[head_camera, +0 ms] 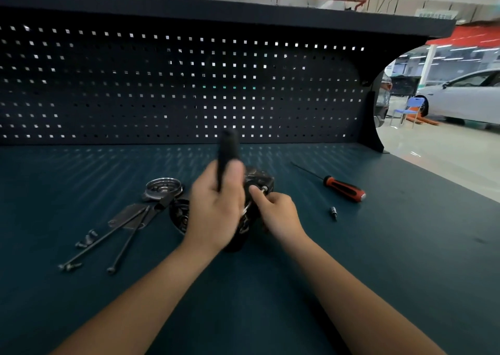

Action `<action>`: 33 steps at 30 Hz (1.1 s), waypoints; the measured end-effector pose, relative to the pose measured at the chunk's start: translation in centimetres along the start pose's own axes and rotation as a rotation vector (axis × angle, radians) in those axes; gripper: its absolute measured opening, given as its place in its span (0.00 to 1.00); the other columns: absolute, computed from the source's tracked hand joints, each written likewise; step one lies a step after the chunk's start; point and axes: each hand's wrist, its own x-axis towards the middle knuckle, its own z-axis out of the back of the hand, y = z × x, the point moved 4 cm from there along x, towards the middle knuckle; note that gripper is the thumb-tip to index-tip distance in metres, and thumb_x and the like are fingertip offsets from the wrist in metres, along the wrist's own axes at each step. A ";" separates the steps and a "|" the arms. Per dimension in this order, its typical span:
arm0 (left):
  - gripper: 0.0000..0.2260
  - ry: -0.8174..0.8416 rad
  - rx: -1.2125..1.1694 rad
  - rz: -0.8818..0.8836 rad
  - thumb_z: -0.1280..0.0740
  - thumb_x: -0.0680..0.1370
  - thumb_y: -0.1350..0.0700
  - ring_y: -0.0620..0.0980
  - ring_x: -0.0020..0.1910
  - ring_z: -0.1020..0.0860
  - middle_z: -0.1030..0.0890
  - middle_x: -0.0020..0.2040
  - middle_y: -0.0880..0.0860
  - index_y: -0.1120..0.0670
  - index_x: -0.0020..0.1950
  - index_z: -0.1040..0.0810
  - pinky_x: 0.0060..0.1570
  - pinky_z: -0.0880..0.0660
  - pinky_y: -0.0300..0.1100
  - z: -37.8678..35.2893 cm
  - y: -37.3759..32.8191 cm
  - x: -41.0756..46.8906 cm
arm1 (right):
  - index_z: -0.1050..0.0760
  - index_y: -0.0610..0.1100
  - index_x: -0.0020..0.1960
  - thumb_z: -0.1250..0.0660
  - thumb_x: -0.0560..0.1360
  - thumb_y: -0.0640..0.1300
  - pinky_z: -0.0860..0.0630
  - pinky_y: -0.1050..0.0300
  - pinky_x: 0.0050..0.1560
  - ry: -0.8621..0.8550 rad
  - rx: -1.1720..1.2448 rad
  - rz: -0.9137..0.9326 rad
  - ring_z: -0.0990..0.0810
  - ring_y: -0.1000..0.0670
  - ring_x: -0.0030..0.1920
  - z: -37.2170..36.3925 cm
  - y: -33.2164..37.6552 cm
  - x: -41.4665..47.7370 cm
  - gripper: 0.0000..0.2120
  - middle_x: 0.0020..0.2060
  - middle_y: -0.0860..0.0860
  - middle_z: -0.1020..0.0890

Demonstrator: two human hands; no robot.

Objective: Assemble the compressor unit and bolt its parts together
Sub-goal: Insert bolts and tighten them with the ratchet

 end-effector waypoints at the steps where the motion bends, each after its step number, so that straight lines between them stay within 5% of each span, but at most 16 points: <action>1: 0.09 0.143 0.115 -0.094 0.40 0.72 0.46 0.36 0.22 0.33 0.30 0.22 0.43 0.48 0.35 0.33 0.25 0.36 0.28 -0.5 -0.1 -0.4 | 0.38 0.45 0.29 0.37 0.76 0.49 0.35 0.60 0.30 0.025 -0.047 0.016 0.34 0.54 0.28 0.1 -0.2 0.1 0.20 0.27 0.50 0.33; 4: 0.08 0.572 0.627 -0.439 0.38 0.71 0.44 0.43 0.26 0.24 0.23 0.28 0.46 0.48 0.41 0.28 0.26 0.27 0.35 -2.2 0.2 -2.8 | 0.39 0.47 0.30 0.38 0.77 0.45 0.35 0.71 0.30 0.141 -0.121 -0.004 0.35 0.59 0.30 -0.2 -0.3 -0.5 0.18 0.29 0.55 0.33; 6: 0.14 0.707 0.824 -0.666 0.37 0.71 0.43 0.54 0.22 0.24 0.24 0.24 0.52 0.53 0.37 0.27 0.19 0.30 0.39 -3.1 0.7 -4.1 | 0.42 0.45 0.28 0.37 0.76 0.51 0.39 0.61 0.28 0.057 -0.070 -0.012 0.39 0.53 0.27 -0.2 0.1 -0.4 0.23 0.25 0.52 0.37; 8: 0.17 0.715 0.862 -0.700 0.37 0.71 0.43 0.55 0.21 0.25 0.25 0.23 0.53 0.57 0.33 0.26 0.18 0.32 0.38 -3.3 1.0 -4.3 | 0.41 0.43 0.27 0.38 0.76 0.51 0.40 0.55 0.31 0.004 -0.014 -0.020 0.38 0.51 0.28 -0.2 0.5 -0.4 0.24 0.24 0.50 0.37; 11: 0.14 0.445 0.606 -0.374 0.39 0.72 0.43 0.52 0.28 0.22 0.21 0.30 0.53 0.53 0.43 0.26 0.25 0.27 0.41 -2.1 0.8 -3.1 | 0.25 0.37 0.40 0.40 0.78 0.44 0.32 0.55 0.40 0.106 -0.015 -0.057 0.26 0.47 0.38 -0.8 0.5 -0.5 0.13 0.34 0.43 0.26; 13: 0.14 0.117 0.200 -0.051 0.41 0.72 0.43 0.42 0.23 0.30 0.26 0.25 0.46 0.53 0.39 0.31 0.23 0.32 0.36 -0.7 0.9 -2.1 | 0.27 0.38 0.37 0.41 0.78 0.43 0.33 0.56 0.38 0.098 -0.008 -0.039 0.28 0.47 0.37 -0.6 0.5 -0.4 0.14 0.33 0.44 0.28; 16: 0.18 -0.437 -0.272 0.279 0.45 0.78 0.43 0.42 0.18 0.40 0.38 0.20 0.46 0.53 0.34 0.36 0.19 0.41 0.33 2.5 2.3 -0.7 | 0.36 0.41 0.31 0.44 0.79 0.46 0.36 0.56 0.32 0.041 0.035 -0.056 0.34 0.48 0.29 -0.6 0.5 -0.2 0.19 0.27 0.46 0.33; 18: 0.19 -0.591 -0.402 0.388 0.46 0.80 0.41 0.43 0.18 0.42 0.40 0.20 0.45 0.52 0.34 0.37 0.19 0.42 0.34 3.5 3.1 -0.1 | 0.32 0.39 0.34 0.46 0.79 0.44 0.35 0.56 0.32 0.032 0.049 -0.072 0.34 0.49 0.27 -0.6 0.4 -0.1 0.17 0.26 0.46 0.32; 21: 0.18 -0.361 -0.218 0.253 0.43 0.78 0.43 0.41 0.18 0.41 0.38 0.19 0.46 0.53 0.34 0.36 0.19 0.41 0.33 2.3 2.3 0.2 | 0.31 0.39 0.37 0.47 0.80 0.44 0.35 0.60 0.27 0.024 0.086 -0.089 0.34 0.51 0.25 -0.5 0.2 0.0 0.16 0.26 0.47 0.32; 23: 0.13 -0.032 0.012 0.028 0.38 0.73 0.44 0.39 0.20 0.34 0.30 0.22 0.46 0.52 0.35 0.33 0.21 0.36 0.32 0.3 0.9 -0.4 | 0.33 0.40 0.34 0.45 0.80 0.46 0.35 0.62 0.28 0.072 0.050 -0.059 0.33 0.54 0.26 -0.1 0.0 -0.2 0.17 0.27 0.49 0.32; 25: 0.09 0.385 0.485 -0.299 0.38 0.71 0.44 0.44 0.27 0.24 0.22 0.33 0.48 0.48 0.42 0.27 0.26 0.28 0.38 -1.9 0.4 -1.9 | 0.37 0.46 0.30 0.40 0.79 0.43 0.35 0.71 0.29 0.148 -0.027 -0.052 0.31 0.60 0.26 -0.3 -0.3 -0.6 0.19 0.28 0.56 0.33; 27: 0.14 0.643 0.844 -0.618 0.38 0.71 0.42 0.52 0.26 0.22 0.22 0.31 0.50 0.52 0.41 0.24 0.21 0.28 0.40 -3.1 1.2 -3.8 | 0.42 0.47 0.26 0.37 0.77 0.47 0.37 0.68 0.26 0.109 -0.073 -0.032 0.34 0.56 0.24 -0.3 -0.1 -0.7 0.23 0.24 0.56 0.38; 28: 0.16 0.704 0.877 -0.623 0.39 0.71 0.42 0.54 0.24 0.23 0.22 0.28 0.51 0.54 0.40 0.25 0.20 0.28 0.40 -3.3 1.4 -4.3 | 0.43 0.45 0.26 0.36 0.76 0.50 0.40 0.63 0.25 0.061 -0.075 -0.030 0.38 0.54 0.25 -0.1 0.0 -0.5 0.25 0.23 0.53 0.39; 31: 0.12 0.567 0.589 -0.302 0.41 0.72 0.41 0.44 0.33 0.20 0.20 0.32 0.46 0.47 0.46 0.26 0.31 0.25 0.37 -2.7 1.1 -3.6 | 0.42 0.45 0.27 0.36 0.77 0.45 0.39 0.61 0.27 0.062 -0.092 -0.030 0.35 0.54 0.24 -0.3 0.4 -0.2 0.23 0.20 0.53 0.36; 33: 0.09 0.209 0.203 -0.074 0.41 0.73 0.43 0.34 0.27 0.28 0.26 0.27 0.41 0.47 0.43 0.29 0.28 0.31 0.29 -1.1 1.0 -2.4 | 0.41 0.45 0.26 0.38 0.77 0.42 0.38 0.64 0.24 0.087 -0.098 -0.031 0.34 0.56 0.21 -0.5 0.3 -0.2 0.22 0.20 0.53 0.35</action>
